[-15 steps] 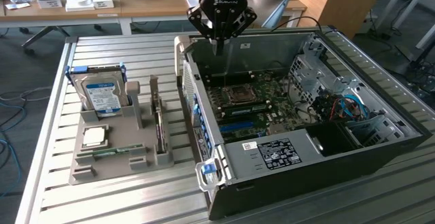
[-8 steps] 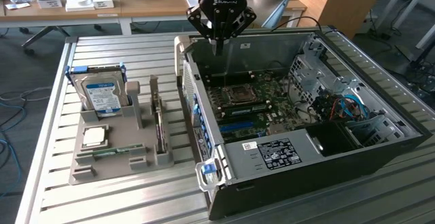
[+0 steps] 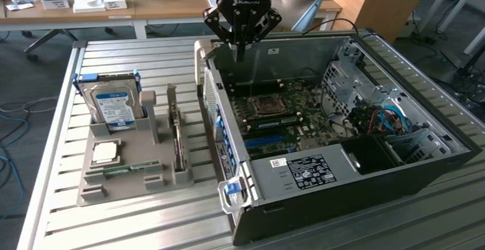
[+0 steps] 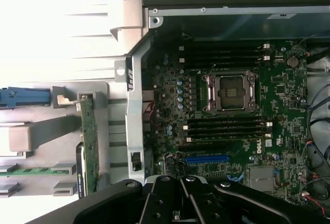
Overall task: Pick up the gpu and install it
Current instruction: 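Reach for the gpu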
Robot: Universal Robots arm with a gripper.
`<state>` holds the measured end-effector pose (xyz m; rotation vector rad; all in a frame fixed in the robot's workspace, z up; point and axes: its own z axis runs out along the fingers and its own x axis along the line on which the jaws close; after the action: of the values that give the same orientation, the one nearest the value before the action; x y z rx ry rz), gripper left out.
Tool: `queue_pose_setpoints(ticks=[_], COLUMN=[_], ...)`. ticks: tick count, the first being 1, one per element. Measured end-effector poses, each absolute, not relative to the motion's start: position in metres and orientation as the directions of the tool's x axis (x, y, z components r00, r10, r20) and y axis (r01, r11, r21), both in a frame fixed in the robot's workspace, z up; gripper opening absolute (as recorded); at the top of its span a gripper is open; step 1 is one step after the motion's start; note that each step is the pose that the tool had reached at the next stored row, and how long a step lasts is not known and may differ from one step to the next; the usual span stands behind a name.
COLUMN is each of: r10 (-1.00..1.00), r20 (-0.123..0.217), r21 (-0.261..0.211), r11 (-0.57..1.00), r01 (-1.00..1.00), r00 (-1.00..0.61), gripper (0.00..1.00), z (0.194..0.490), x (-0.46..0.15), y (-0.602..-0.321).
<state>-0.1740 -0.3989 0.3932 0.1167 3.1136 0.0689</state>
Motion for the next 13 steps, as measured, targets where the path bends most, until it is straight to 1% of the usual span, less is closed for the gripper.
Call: queue_pose_setpoints(ticks=[13], r10=[0.075], r20=[-0.023], r21=[0.045], r11=[0.996], r01=[0.074], r00=[-0.997], gripper=[0.11], z=[0.3933], x=[-0.1846], y=[-0.3988])
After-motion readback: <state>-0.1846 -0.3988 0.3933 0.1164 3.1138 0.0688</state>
